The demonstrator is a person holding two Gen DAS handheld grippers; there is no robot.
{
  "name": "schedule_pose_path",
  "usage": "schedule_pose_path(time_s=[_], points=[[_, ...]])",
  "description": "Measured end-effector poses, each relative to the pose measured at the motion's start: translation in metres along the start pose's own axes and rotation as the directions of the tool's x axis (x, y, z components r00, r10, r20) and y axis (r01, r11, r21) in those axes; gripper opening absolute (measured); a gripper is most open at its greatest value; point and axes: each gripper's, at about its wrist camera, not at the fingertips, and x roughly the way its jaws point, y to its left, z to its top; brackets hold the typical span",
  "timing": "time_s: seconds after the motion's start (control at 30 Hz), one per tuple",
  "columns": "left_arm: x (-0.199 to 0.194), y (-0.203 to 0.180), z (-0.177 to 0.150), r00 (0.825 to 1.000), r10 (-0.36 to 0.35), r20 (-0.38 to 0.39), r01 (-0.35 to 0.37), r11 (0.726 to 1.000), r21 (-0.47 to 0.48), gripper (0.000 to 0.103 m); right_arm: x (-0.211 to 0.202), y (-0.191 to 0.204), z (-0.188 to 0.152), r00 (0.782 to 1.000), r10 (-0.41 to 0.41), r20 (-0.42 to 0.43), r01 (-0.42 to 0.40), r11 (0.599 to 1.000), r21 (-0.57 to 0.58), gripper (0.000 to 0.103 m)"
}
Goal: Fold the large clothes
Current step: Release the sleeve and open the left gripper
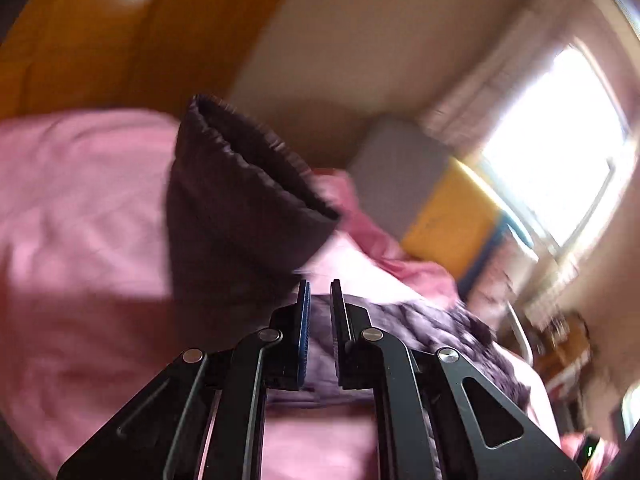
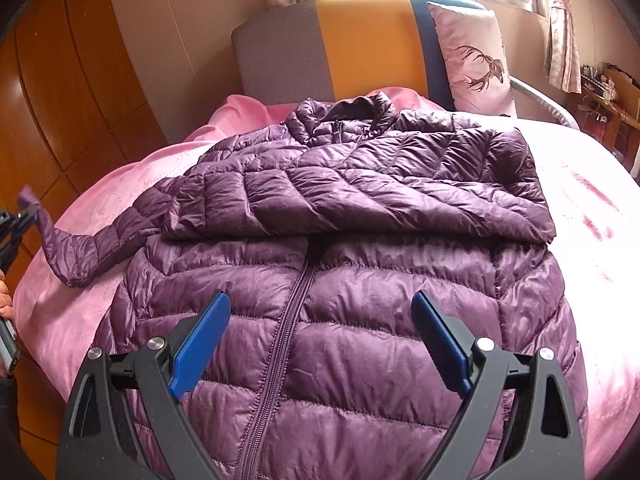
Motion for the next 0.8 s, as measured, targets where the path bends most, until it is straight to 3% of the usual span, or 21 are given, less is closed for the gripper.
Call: schedule_pose_path(time_s=[0.1, 0.13, 0.2, 0.3, 0.37, 0.4, 0.43, 0.47, 0.57, 0.6, 0.63, 0.67, 0.7, 0.73, 0.8], points=[[0.011, -0.071, -0.023, 0.986, -0.155, -0.059, 0.163, 0.975, 0.154, 0.009, -0.004, -0.006, 0.001, 1.000, 0.005, 0.008, -0.005, 1.000, 0.022, 0.091], [0.017, -0.100, -0.038, 0.973, -0.207, -0.101, 0.225, 0.950, 0.217, 0.009, -0.005, -0.008, 0.002, 1.000, 0.008, 0.010, -0.008, 0.999, 0.031, 0.090], [0.028, -0.139, -0.064, 0.949, -0.261, -0.180, 0.305, 0.906, 0.294, 0.009, -0.008, -0.013, 0.002, 1.000, 0.021, 0.013, -0.021, 0.998, 0.052, 0.089], [0.046, -0.174, -0.102, 0.918, -0.278, -0.284, 0.370, 0.858, 0.357, 0.011, -0.012, -0.023, 0.003, 0.999, 0.028, 0.019, -0.029, 0.996, 0.084, 0.088], [0.055, -0.184, -0.126, 0.895, -0.267, -0.357, 0.398, 0.841, 0.368, 0.027, -0.013, -0.030, 0.002, 0.999, 0.040, 0.015, -0.041, 0.993, 0.110, 0.088], [0.056, -0.182, -0.134, 0.888, -0.264, -0.377, 0.402, 0.845, 0.353, 0.045, -0.013, -0.032, 0.003, 0.999, 0.042, 0.014, -0.044, 0.993, 0.114, 0.088], [0.056, -0.181, -0.138, 0.885, -0.270, -0.379, 0.403, 0.851, 0.336, 0.058, -0.014, -0.032, 0.003, 0.999, 0.039, 0.017, -0.041, 0.993, 0.110, 0.087], [0.051, -0.171, -0.140, 0.889, -0.269, -0.370, 0.392, 0.865, 0.314, 0.062, -0.014, -0.032, 0.003, 0.999, 0.035, 0.019, -0.037, 0.994, 0.105, 0.087], [0.041, -0.132, -0.129, 0.918, -0.213, -0.334, 0.300, 0.925, 0.234, 0.066, -0.012, -0.030, 0.004, 0.999, 0.044, 0.016, -0.045, 0.994, 0.103, 0.087], [0.039, -0.117, -0.121, 0.935, -0.172, -0.310, 0.242, 0.948, 0.204, 0.066, -0.011, -0.029, 0.003, 0.999, 0.045, 0.014, -0.046, 0.994, 0.101, 0.087], [0.035, -0.097, -0.112, 0.959, -0.088, -0.268, 0.141, 0.972, 0.186, 0.070, -0.010, -0.027, 0.003, 0.999, 0.043, 0.011, -0.044, 0.994, 0.098, 0.087], [0.034, -0.079, -0.100, 0.973, -0.002, -0.230, 0.043, 0.984, 0.172, 0.071, -0.009, -0.026, 0.002, 0.999, 0.043, 0.008, -0.044, 0.994, 0.097, 0.087], [0.026, -0.059, -0.091, 0.977, 0.082, -0.199, -0.051, 0.986, 0.156, 0.071, -0.007, -0.024, 0.001, 0.999, 0.046, 0.003, -0.046, 0.994, 0.098, 0.087], [0.025, -0.040, -0.078, 0.968, 0.187, -0.169, -0.165, 0.977, 0.137, 0.071, -0.006, -0.022, 0.000, 0.999, 0.050, 0.001, -0.050, 0.994, 0.097, 0.088], [0.020, -0.007, -0.054, 0.940, 0.317, -0.127, -0.308, 0.948, 0.081, 0.073, -0.004, -0.018, -0.002, 0.999, 0.049, -0.006, -0.048, 0.995, 0.090, 0.088]])
